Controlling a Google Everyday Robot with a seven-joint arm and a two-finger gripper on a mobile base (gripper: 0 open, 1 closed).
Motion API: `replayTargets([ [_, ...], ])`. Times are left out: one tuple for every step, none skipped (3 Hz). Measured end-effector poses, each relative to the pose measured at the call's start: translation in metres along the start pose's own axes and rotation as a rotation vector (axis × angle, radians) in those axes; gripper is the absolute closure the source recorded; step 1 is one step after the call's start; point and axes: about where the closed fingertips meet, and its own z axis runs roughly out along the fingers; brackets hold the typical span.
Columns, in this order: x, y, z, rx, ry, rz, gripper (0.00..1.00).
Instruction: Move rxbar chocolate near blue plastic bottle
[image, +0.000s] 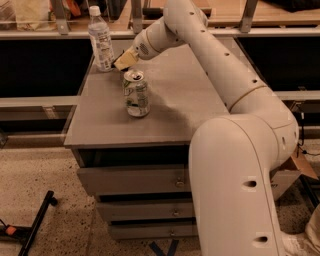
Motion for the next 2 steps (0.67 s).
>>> replayTargets([
  [0.0007,0.0016,0.0040,-0.006,0.002,0.000,0.35],
  [0.0015,0.0031,0.0078,-0.011,0.004,0.001,0.13],
])
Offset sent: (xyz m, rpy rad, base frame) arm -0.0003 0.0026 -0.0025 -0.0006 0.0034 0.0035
